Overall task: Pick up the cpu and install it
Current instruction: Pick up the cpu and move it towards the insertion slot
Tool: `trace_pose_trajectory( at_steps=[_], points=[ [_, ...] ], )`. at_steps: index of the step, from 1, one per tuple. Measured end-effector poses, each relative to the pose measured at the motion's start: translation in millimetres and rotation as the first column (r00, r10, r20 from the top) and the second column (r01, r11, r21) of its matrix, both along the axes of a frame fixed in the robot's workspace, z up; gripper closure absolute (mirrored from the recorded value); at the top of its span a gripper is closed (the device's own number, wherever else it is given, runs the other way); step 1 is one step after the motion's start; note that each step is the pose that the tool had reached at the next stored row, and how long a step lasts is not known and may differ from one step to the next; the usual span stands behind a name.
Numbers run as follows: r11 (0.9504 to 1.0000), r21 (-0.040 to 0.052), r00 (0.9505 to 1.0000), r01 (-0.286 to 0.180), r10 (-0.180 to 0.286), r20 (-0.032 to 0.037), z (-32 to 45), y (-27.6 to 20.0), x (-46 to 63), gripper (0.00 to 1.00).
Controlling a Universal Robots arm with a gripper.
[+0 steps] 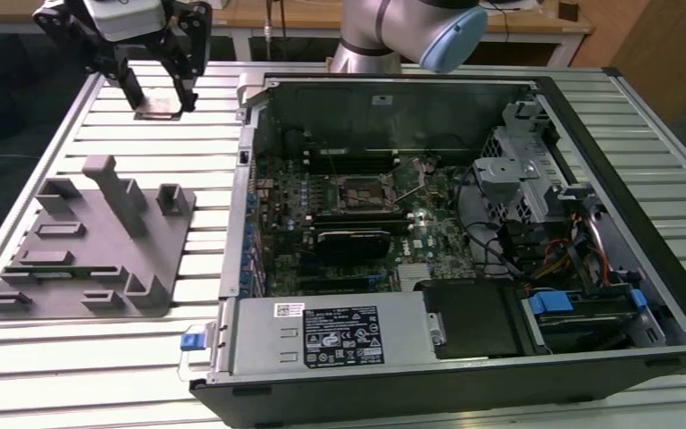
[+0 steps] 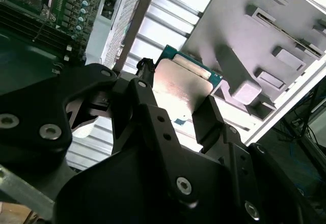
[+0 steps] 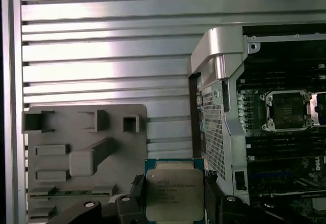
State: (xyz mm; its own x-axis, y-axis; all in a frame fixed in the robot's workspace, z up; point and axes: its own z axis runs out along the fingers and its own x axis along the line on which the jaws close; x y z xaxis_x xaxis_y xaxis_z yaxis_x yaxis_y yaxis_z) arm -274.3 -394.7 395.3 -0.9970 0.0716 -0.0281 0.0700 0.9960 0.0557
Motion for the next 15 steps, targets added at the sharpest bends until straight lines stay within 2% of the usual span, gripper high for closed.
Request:
trace_pose_trajectory(
  at_steps=[15],
  points=[
    [1.0,0.0001,1.0,0.0,0.0,0.0,0.0,2.7,23.5,0.45]
  ],
)
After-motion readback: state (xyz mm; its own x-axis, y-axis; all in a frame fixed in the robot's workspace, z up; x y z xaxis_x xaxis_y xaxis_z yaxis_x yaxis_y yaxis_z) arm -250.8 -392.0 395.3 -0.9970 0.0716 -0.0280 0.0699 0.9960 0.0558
